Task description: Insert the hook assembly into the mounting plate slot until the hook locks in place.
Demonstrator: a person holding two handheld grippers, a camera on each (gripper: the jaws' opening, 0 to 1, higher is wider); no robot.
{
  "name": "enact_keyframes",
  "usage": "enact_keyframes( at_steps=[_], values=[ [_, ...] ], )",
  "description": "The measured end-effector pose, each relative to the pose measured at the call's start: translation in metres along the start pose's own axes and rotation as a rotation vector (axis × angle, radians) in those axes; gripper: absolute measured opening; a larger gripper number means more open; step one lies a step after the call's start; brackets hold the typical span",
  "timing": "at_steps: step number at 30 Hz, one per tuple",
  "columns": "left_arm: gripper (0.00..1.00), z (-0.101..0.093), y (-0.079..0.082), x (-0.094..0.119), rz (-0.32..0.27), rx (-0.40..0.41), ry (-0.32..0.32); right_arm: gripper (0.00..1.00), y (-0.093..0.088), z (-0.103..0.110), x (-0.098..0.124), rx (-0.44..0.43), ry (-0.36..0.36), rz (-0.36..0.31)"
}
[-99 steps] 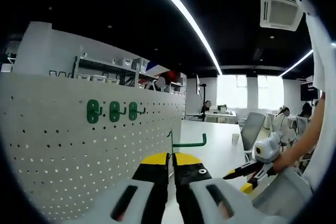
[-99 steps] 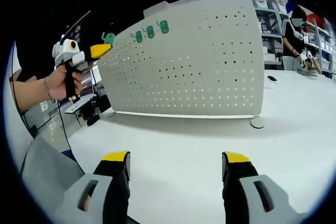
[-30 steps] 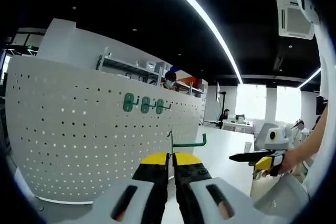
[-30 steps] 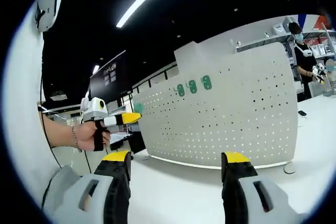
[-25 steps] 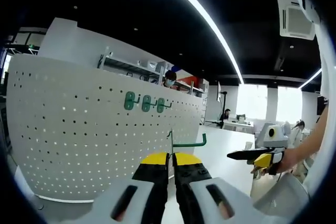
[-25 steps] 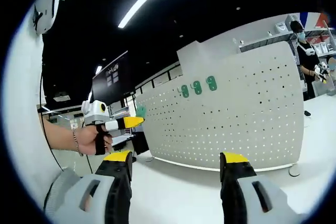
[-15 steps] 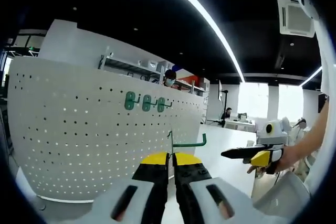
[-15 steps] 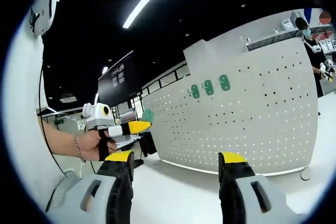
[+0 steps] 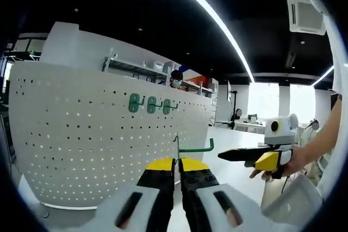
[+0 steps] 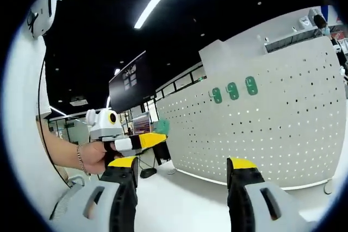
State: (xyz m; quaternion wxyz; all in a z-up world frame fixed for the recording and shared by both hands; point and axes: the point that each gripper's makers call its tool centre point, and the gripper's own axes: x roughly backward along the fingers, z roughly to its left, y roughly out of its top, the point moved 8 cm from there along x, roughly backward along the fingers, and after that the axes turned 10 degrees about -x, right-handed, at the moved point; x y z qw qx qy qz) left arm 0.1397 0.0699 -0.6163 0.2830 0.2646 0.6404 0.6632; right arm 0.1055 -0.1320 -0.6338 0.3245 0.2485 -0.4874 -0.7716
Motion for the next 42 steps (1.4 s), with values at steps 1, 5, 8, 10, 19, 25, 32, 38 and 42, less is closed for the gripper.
enact_keyframes(
  at_steps=[1,5,8,10,19,25,32,38,42],
  values=[
    [0.03,0.0,0.0,0.0,0.001,0.001,0.001,0.64,0.0,0.001,-0.003,0.001,0.006,0.001],
    [0.03,0.0,0.0,0.001,0.003,0.0,0.004,0.63,0.002,0.006,-0.012,0.003,0.027,0.001],
    [0.03,-0.001,-0.001,0.001,0.003,-0.001,0.005,0.62,0.002,0.008,-0.016,-0.001,0.038,0.002],
    [0.03,-0.002,-0.001,0.001,0.002,0.0,0.006,0.61,0.003,0.009,-0.021,-0.004,0.044,-0.002],
    [0.03,-0.002,0.0,0.001,0.004,-0.004,0.01,0.55,0.007,0.018,-0.043,-0.036,0.09,-0.016],
    [0.03,0.0,0.001,0.003,0.003,-0.005,0.017,0.53,0.006,0.022,-0.054,-0.049,0.1,-0.008],
    [0.03,-0.002,0.0,0.002,0.007,-0.003,0.014,0.51,0.006,0.026,-0.063,-0.061,0.114,-0.007],
    [0.03,-0.002,0.0,0.001,0.005,-0.003,0.012,0.5,0.007,0.029,-0.07,-0.07,0.12,-0.007],
    [0.03,-0.003,0.001,0.001,0.004,-0.002,0.011,0.45,0.008,0.032,-0.073,-0.074,0.128,-0.002]
  ],
)
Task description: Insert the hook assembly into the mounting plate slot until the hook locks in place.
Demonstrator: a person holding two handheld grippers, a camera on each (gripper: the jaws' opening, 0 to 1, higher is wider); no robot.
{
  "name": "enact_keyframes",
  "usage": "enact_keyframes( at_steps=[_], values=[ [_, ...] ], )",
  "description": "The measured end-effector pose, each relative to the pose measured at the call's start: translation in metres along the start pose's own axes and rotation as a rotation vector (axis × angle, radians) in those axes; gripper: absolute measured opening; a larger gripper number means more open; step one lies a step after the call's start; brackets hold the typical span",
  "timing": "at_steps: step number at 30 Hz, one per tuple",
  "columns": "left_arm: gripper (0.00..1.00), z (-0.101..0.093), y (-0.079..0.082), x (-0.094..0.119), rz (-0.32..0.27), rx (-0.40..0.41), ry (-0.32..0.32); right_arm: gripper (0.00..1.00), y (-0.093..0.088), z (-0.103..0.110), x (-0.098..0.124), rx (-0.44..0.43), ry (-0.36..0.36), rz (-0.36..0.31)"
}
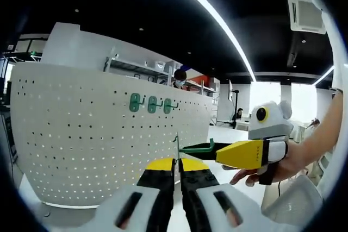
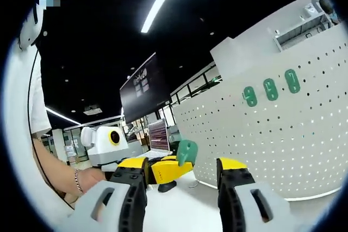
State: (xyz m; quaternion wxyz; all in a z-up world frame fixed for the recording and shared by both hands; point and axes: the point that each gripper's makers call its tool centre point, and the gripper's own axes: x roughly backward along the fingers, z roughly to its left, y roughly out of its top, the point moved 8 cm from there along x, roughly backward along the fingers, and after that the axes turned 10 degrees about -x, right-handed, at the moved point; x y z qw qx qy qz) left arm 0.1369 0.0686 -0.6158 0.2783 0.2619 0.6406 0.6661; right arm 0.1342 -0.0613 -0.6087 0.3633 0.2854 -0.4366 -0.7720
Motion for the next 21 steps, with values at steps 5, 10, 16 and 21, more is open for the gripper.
enact_keyframes(
  at_steps=[5,10,16,21],
  values=[
    [0.03,0.0003,0.0002,0.0,-0.003,0.004,0.001,0.35,0.0003,0.0023,-0.0031,0.008,0.006,0.007],
    [0.03,0.0006,0.0004,-0.0002,-0.004,0.003,0.001,0.24,0.0009,0.0004,-0.0042,0.014,0.0,0.021],
    [0.03,0.0001,0.0001,-0.0005,-0.001,0.0,0.001,0.17,0.0016,0.002,-0.0074,0.014,-0.003,0.024],
    [0.03,-0.0001,-0.0003,-0.0005,0.003,-0.008,0.003,0.1,0.0014,0.0002,-0.0094,0.01,-0.03,0.024]
  ],
)
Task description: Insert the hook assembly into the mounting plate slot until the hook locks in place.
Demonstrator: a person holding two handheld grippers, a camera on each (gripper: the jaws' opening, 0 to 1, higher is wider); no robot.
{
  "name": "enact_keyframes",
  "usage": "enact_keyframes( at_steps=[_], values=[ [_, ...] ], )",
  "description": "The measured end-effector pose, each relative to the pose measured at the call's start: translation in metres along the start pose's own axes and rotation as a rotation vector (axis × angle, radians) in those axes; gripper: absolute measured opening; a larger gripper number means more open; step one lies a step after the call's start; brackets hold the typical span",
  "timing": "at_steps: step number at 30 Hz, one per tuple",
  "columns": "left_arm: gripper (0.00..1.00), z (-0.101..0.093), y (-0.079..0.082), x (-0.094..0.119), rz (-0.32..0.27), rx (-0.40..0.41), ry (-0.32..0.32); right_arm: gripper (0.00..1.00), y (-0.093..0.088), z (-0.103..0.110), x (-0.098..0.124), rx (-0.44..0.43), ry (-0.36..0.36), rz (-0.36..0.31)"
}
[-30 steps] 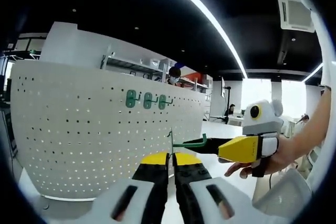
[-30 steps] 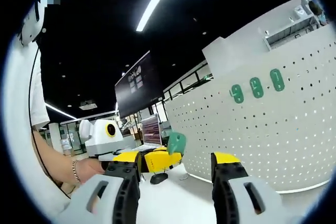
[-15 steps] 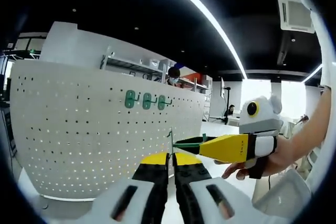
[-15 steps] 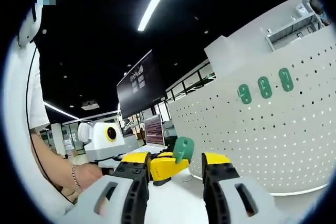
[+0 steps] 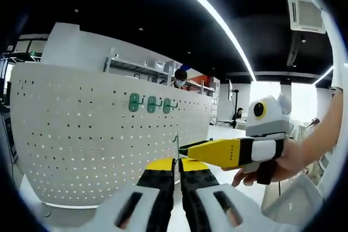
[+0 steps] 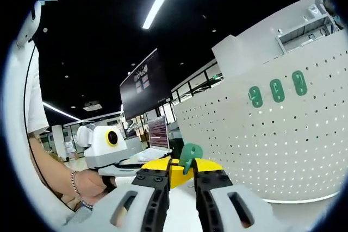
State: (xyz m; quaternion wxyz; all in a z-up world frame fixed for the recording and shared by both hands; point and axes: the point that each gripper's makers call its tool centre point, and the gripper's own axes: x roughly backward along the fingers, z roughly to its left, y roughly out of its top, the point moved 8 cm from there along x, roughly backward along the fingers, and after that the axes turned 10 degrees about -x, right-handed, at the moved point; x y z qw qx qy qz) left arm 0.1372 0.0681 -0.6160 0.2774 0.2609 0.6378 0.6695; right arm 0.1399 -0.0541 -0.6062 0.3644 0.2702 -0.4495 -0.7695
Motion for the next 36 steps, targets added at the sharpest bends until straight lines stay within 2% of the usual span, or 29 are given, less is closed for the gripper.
enact_keyframes(
  at_steps=[15,17,20,24,27,36],
  values=[
    [0.03,-0.0016,-0.0014,-0.0005,0.027,-0.022,0.008,0.02,-0.0047,-0.0025,-0.0011,-0.057,-0.064,-0.016],
    [0.03,-0.0036,-0.0013,-0.0012,0.036,-0.046,0.003,0.01,-0.0046,-0.0029,-0.0004,-0.051,-0.078,-0.017],
    [0.03,-0.0027,-0.0015,-0.0015,0.035,-0.034,0.011,0.01,-0.0047,-0.0011,-0.0006,-0.047,-0.088,-0.022],
    [0.02,-0.0034,-0.0013,-0.0019,0.041,-0.037,0.01,0.01,-0.0037,0.0005,-0.0008,0.008,-0.096,-0.01],
    [0.02,-0.003,-0.0011,-0.0018,0.042,-0.04,0.01,0.01,-0.0034,0.0,-0.0007,0.003,-0.097,-0.016],
    [0.02,-0.0047,-0.0035,-0.002,0.063,-0.031,0.002,0.01,-0.0031,-0.0007,-0.0005,0.025,-0.113,0.035]
  ],
)
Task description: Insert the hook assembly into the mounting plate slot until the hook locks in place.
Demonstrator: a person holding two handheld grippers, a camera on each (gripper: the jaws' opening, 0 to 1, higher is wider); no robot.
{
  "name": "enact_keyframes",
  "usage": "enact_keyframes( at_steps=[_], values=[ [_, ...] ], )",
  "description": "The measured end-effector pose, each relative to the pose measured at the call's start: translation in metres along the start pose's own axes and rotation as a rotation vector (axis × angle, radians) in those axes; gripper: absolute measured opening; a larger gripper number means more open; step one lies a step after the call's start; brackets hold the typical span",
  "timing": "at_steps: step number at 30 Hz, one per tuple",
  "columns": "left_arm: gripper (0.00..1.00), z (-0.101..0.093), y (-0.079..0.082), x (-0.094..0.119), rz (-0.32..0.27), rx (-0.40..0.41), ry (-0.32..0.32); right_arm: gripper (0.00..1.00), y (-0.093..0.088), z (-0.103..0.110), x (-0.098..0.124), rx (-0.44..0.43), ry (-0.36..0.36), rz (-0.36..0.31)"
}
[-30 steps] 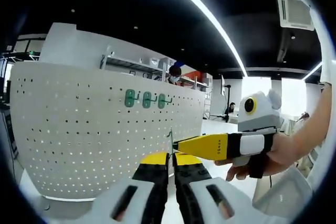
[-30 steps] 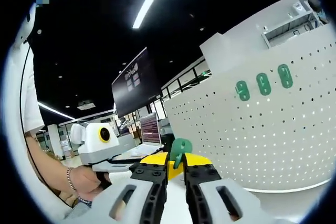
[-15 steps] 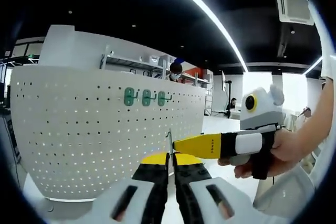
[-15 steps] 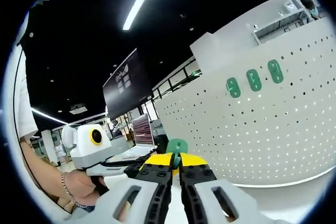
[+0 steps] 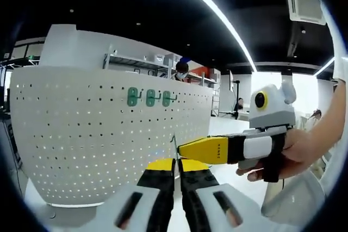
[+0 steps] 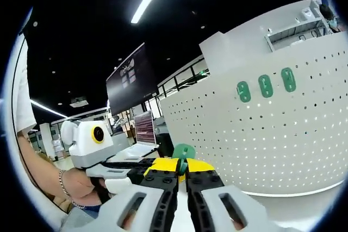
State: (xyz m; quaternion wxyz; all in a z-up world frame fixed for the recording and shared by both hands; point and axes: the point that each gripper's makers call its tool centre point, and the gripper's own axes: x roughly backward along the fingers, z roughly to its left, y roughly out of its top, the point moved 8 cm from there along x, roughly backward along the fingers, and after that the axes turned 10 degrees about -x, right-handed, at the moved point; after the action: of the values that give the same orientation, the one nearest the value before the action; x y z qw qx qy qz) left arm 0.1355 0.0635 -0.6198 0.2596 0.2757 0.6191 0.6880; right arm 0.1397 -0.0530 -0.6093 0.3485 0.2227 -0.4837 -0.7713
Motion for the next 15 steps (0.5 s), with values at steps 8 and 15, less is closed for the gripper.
enact_keyframes(
  at_steps=[8,15],
  values=[
    [0.02,-0.005,0.008,0.001,-0.015,-0.005,-0.012,0.01,0.006,0.004,0.008,-0.083,-0.008,-0.019],
    [0.02,-0.011,0.011,0.002,-0.032,-0.006,0.007,0.0,0.009,0.006,0.012,-0.118,-0.022,-0.013]
  ],
)
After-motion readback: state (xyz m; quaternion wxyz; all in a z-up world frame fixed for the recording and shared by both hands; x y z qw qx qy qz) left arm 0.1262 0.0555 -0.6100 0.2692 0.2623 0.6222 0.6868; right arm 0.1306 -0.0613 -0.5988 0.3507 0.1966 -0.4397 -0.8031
